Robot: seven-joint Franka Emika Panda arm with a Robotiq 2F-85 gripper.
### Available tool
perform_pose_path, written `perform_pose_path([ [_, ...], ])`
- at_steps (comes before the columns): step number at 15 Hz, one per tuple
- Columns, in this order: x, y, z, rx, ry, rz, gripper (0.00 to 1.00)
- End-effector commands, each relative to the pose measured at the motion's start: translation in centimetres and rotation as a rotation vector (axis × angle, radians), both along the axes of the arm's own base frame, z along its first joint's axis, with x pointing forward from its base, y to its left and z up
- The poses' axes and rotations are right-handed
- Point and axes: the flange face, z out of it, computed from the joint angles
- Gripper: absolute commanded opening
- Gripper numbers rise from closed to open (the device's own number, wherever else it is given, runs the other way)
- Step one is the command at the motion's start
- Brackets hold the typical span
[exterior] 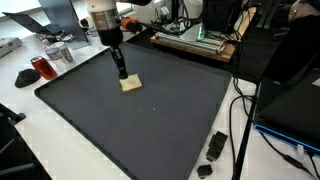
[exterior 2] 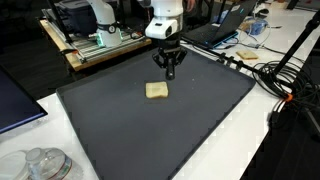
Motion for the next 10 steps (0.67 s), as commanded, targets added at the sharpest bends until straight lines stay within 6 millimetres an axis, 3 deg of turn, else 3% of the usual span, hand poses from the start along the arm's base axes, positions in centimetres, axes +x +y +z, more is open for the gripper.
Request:
perform_pose_path([
  [1, -0.1, 0.3, -0.1, -0.007, 0.001, -0.009, 0.22],
  [2, -0.2, 0.5, -0.2, -0.009, 0.002, -0.013, 0.22],
  [3, -0.2, 0.5, -0.2, -0.01, 0.002, -0.014, 0.05],
  [6, -0.7, 1.2, 0.7, -0.162, 0.002, -0.098, 0.05],
  [10, -1.0, 4.2, 1.6, -0.342, 0.023, -0.131, 0.05],
])
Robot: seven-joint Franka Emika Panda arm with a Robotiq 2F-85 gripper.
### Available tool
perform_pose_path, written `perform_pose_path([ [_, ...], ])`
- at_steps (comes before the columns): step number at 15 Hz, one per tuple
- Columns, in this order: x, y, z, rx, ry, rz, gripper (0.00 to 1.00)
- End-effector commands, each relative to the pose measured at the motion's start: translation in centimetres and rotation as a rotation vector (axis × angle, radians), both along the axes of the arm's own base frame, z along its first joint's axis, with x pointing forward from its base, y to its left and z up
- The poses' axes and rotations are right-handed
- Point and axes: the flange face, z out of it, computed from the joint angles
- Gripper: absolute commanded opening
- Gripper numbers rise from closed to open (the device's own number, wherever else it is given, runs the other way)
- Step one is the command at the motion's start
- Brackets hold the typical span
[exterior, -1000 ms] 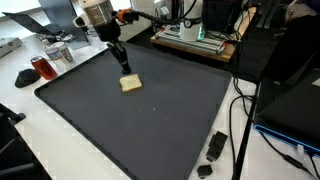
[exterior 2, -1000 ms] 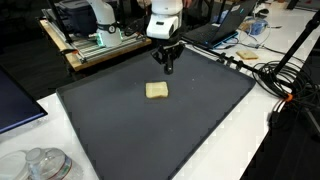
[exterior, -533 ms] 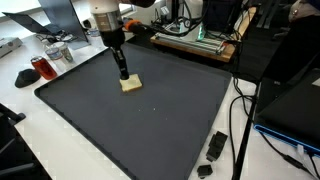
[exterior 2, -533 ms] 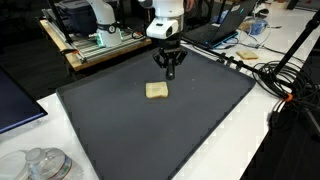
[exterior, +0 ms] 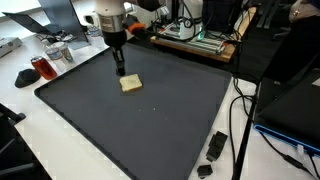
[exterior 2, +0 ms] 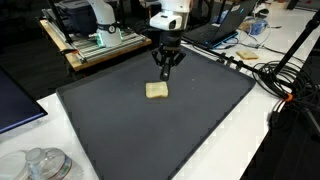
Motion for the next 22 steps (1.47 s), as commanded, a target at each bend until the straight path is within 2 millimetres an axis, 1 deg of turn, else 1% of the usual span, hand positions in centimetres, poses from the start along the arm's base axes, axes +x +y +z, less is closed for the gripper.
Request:
perform_pose_path([
  [1, -0.7, 3.3, 1.6, -0.145, 0.021, -0.029, 0.05],
  [5, -1.0, 7.7, 2.2, -0.261, 0.053, -0.015, 0.05],
  [9, -0.7, 12.4, 1.9, -0.37, 0.064, 0.005, 0.05],
  [12, 0.0, 15.2, 1.1, -0.464, 0.068, 0.01, 0.05],
  [15, 0.8, 17.3, -0.7, -0.545, 0.09, 0.008, 0.05],
  [17, 1.4, 18.1, -2.2, -0.585, 0.113, 0.014, 0.05],
  [20, 2.4, 18.7, -4.8, -0.613, 0.142, 0.021, 0.05],
  [22, 2.9, 18.7, -5.7, -0.603, 0.17, 0.029, 0.05],
])
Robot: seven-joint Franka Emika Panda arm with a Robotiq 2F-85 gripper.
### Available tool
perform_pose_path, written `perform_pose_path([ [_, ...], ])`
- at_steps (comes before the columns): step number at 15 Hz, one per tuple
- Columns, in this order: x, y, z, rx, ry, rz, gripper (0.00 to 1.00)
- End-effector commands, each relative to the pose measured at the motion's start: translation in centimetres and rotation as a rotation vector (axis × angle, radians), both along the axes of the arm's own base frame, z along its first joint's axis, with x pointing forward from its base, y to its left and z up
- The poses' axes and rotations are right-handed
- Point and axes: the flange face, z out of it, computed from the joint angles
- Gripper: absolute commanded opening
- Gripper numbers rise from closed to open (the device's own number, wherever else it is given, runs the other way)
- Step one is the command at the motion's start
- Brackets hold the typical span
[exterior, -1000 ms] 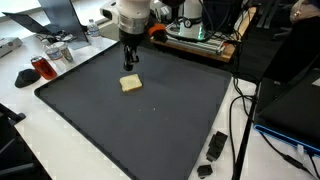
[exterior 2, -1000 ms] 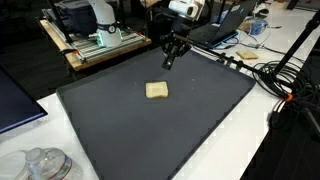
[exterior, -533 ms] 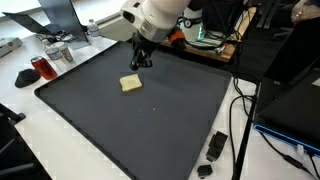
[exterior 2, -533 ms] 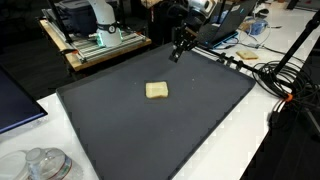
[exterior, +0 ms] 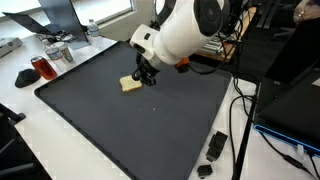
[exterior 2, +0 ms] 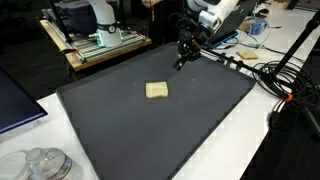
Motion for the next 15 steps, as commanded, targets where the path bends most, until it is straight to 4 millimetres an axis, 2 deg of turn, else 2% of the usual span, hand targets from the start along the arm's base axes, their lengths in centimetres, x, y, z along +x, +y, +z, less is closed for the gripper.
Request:
perform_pose_path([
  [1, 1.5, 0.0, -1.1, -0.007, 0.035, -0.001, 0.05],
  [3, 1.5, -1.4, -0.3, 0.03, 0.06, 0.011, 0.05],
  [8, 0.8, -6.8, 3.1, 0.194, 0.145, 0.116, 0.05],
  [12, 0.4, -12.8, 5.9, 0.372, 0.148, 0.19, 0.05],
  [15, -0.3, -17.4, 7.1, 0.511, 0.144, 0.245, 0.05],
])
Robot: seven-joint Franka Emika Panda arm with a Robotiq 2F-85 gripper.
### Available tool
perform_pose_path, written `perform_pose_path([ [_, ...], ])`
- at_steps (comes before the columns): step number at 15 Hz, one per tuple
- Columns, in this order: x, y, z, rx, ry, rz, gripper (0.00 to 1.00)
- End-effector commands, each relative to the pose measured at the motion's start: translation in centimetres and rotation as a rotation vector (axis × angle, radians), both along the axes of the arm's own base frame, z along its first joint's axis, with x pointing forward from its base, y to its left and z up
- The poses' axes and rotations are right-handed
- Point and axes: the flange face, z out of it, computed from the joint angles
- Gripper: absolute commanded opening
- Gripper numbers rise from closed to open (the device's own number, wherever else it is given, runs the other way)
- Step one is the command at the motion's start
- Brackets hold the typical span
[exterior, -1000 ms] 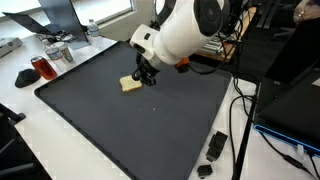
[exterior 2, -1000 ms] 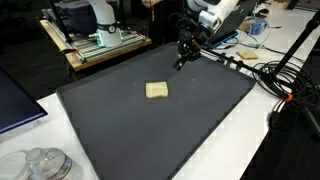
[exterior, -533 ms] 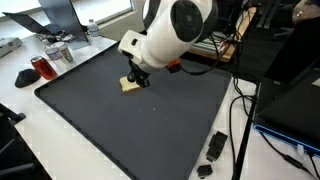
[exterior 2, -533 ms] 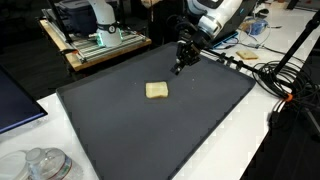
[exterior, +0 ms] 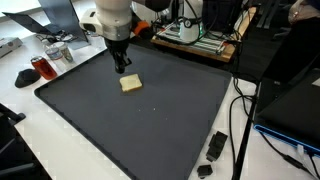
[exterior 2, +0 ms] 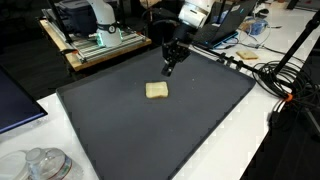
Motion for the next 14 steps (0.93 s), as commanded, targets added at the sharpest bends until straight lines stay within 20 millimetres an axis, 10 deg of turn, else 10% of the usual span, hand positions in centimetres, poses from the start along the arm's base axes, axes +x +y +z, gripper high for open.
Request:
perform_pose_path([
  [1, -2.1, -4.8, 1.7, 0.178, 0.001, 0.062, 0.05],
  [14, -4.8, -18.0, -0.6, 0.699, -0.161, 0.225, 0.05],
])
